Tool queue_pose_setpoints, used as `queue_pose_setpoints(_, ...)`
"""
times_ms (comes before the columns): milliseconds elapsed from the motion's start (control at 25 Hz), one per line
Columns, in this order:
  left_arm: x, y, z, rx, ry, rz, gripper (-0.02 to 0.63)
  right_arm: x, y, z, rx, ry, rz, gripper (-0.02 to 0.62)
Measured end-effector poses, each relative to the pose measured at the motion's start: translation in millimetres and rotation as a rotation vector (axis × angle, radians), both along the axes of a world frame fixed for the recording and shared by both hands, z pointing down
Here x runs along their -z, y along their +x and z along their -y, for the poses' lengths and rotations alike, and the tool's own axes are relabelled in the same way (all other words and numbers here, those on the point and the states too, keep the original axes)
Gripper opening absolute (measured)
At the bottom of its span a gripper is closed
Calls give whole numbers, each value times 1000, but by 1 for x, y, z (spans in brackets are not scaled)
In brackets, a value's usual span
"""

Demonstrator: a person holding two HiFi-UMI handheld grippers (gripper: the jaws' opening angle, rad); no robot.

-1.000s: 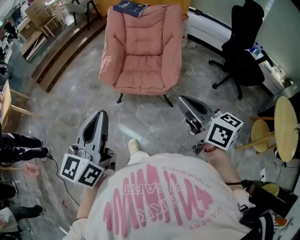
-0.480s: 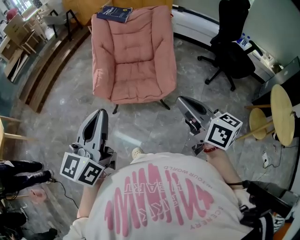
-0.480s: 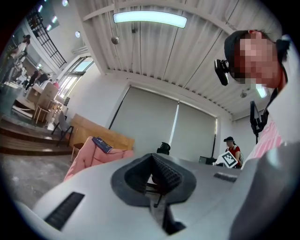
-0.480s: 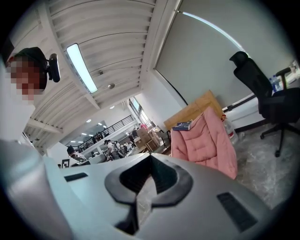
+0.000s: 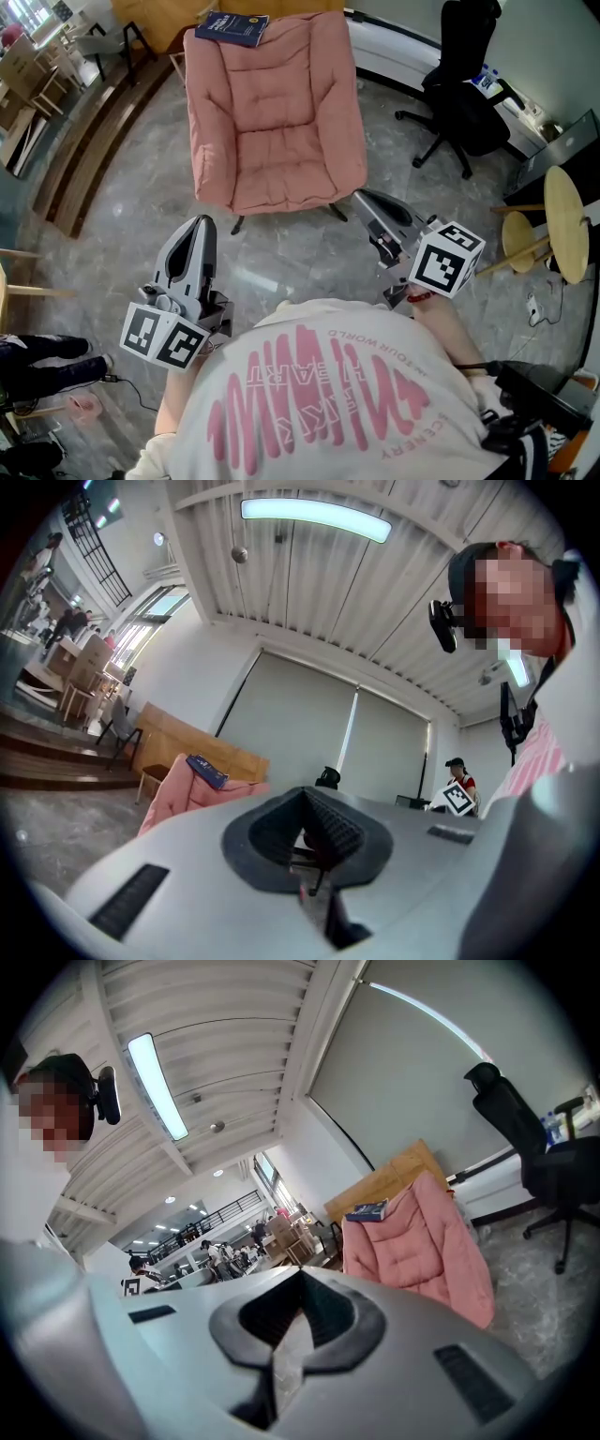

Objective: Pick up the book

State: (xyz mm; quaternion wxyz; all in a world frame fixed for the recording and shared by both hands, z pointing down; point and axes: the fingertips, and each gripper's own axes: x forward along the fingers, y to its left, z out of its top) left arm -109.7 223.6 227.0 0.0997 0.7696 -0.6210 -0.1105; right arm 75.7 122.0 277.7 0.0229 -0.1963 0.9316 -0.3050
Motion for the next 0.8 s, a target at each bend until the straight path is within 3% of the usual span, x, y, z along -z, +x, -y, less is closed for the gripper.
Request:
queue_pose_setpoints(440, -2, -64, 2, 17, -11, 7, 8, -4, -68, 1, 22, -14, -4, 10)
queue_pose_setpoints(800, -9, -102, 1, 53, -30, -4, 8, -16, -101, 3, 44, -44, -26, 10)
